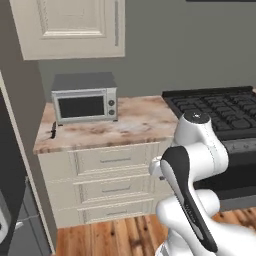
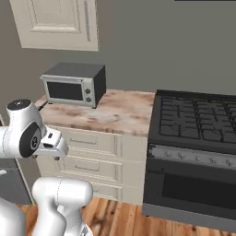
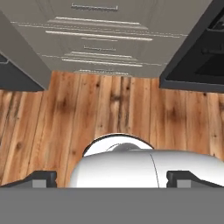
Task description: Retrieve the butter from the fridge and place it on a plate on the dining table. Then retrieve the butter knife by the fridge and place it near the plate.
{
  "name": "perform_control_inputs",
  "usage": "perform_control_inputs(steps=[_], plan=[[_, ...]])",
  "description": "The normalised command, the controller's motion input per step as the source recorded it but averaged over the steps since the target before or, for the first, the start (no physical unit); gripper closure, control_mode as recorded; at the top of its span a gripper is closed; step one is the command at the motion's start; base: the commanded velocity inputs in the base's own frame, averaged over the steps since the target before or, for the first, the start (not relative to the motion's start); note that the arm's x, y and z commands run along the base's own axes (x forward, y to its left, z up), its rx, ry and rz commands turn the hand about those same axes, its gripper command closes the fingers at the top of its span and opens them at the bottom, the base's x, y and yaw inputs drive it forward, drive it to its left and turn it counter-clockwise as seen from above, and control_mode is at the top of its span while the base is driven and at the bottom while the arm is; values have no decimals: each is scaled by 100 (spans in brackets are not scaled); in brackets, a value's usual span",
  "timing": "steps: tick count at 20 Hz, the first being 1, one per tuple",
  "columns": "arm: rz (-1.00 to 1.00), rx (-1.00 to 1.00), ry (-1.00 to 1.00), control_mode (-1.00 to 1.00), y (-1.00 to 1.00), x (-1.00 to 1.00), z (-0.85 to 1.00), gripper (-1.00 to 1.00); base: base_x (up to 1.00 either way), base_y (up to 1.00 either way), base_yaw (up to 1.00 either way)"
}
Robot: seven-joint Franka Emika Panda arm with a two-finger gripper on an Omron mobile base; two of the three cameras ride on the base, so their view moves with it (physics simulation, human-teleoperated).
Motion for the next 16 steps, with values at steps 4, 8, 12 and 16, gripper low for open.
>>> perform_control_inputs(steps=[4, 8, 12, 16], plan=[[0, 0, 0, 100, 0, 0, 0, -100, 40, 53, 31], [0, 0, 0, 100, 0, 0, 0, -100, 26, 1, 45], [0, 0, 0, 100, 0, 0, 0, -100, 38, 0, 47], [0, 0, 0, 100, 0, 0, 0, -100, 42, 0, 36]])
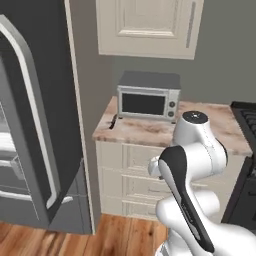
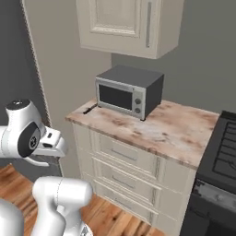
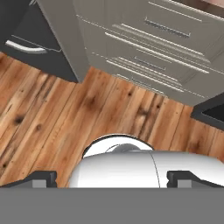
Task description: Retrieve the butter from the fridge and place it on a plate on the dining table. Then retrieve the butter knife by the fridge and place it near the plate.
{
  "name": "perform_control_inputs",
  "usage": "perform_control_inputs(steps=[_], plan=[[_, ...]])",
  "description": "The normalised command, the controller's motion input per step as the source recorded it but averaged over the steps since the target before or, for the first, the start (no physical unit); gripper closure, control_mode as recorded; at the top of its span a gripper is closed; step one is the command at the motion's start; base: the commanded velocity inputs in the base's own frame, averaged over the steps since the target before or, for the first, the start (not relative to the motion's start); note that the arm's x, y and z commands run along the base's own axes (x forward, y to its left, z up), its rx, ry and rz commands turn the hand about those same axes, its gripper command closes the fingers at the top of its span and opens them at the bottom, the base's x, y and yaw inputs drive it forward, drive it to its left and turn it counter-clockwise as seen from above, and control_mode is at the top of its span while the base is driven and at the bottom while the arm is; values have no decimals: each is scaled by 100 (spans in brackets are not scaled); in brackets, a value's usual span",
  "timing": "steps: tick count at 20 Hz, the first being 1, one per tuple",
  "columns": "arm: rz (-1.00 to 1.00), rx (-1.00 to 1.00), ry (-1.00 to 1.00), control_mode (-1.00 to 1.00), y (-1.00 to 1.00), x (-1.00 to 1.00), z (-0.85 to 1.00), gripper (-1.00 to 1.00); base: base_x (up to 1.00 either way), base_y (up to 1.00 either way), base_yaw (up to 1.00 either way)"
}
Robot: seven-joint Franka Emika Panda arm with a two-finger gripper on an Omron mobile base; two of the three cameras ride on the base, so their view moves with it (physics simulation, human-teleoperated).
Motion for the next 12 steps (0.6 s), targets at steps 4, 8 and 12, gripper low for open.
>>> perform_control_inputs(steps=[4, 8, 12], plan=[[0, 0, 0, 100, 0, 0, 0, -100, 78, -13, 11], [0, 0, 0, 100, 0, 0, 0, -100, 71, -18, 5], [0, 0, 0, 100, 0, 0, 0, -100, 41, 13, 0]])
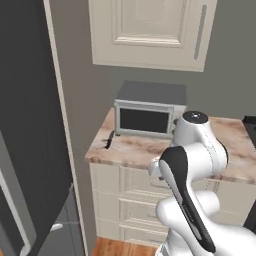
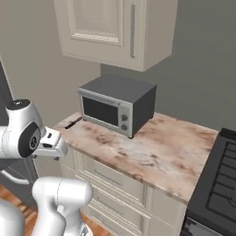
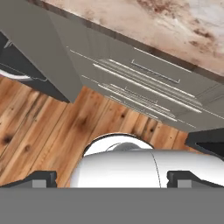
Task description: Retrieve the butter from the fridge and place it on a plate on the dining table. Then retrieve the butter knife by the fridge and place it near the plate.
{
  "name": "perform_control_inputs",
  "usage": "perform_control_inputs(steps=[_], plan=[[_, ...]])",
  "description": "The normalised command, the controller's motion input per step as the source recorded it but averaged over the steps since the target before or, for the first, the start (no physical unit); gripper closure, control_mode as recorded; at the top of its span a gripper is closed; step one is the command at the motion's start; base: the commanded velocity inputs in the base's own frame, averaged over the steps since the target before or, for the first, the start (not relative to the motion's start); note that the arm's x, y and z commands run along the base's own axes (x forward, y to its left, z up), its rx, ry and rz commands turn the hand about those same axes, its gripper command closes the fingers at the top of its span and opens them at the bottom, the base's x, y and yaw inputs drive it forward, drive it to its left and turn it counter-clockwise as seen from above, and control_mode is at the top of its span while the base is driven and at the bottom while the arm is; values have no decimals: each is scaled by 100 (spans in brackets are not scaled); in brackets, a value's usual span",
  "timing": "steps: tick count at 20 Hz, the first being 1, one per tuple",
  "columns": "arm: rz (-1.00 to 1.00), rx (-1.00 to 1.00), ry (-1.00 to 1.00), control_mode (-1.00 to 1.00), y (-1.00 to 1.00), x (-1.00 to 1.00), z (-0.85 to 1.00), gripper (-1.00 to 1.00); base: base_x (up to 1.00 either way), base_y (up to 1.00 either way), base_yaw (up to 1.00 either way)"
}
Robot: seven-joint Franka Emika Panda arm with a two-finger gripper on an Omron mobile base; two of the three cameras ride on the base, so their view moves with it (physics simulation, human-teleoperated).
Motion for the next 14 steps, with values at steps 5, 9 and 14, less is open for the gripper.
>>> perform_control_inputs(steps=[5, 9, 14], plan=[[0, 0, 0, 100, 0, 0, 0, -100, 22, 45, -1], [0, 0, 0, 100, 0, 0, 0, -100, 50, 31, 0], [0, 0, 0, 100, 0, 0, 0, -100, 61, 0, 0]])
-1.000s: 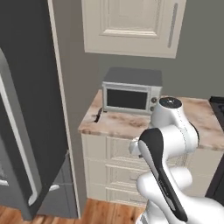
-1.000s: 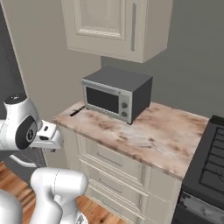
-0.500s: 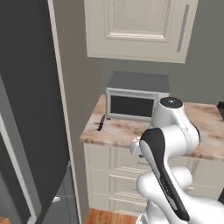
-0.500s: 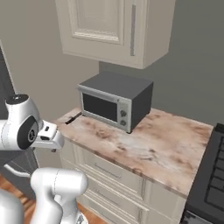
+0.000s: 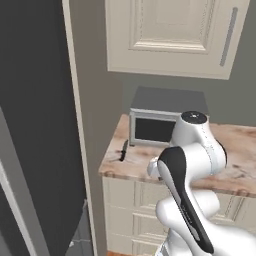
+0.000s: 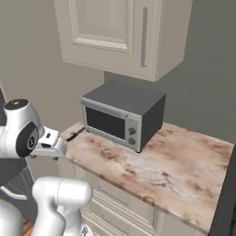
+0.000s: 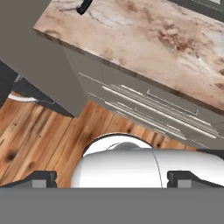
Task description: Retrieve the butter from the fridge and place it on a plate on the dining table. Then retrieve the butter knife by the fridge and place it near the plate.
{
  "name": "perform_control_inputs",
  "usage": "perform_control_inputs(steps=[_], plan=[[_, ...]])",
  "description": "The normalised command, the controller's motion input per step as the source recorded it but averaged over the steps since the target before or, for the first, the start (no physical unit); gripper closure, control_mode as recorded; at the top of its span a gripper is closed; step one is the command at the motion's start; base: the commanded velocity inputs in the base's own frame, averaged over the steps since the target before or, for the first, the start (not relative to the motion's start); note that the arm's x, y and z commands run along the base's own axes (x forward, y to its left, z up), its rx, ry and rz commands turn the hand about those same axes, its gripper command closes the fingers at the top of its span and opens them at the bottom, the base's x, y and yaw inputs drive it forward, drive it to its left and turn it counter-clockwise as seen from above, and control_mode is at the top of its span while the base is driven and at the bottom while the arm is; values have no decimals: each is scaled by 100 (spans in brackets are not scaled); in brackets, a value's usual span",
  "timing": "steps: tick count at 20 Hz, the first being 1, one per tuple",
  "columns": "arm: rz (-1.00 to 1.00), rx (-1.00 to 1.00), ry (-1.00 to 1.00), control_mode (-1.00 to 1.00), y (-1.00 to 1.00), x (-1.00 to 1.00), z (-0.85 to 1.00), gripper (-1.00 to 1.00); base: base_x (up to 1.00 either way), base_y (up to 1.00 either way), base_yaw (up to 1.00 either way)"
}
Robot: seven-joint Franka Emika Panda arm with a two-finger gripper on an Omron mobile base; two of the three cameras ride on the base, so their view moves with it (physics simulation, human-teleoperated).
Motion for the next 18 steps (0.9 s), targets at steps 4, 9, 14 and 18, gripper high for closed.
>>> perform_control_inputs(steps=[4, 9, 14, 18], plan=[[0, 0, 0, 100, 0, 0, 0, -100, 44, -2, 0], [0, 0, 0, 100, 0, 0, 0, -100, 19, 9, 0], [0, 0, 0, 100, 0, 0, 0, -100, 23, 23, 0], [0, 0, 0, 100, 0, 0, 0, -100, 40, 8, 0]])
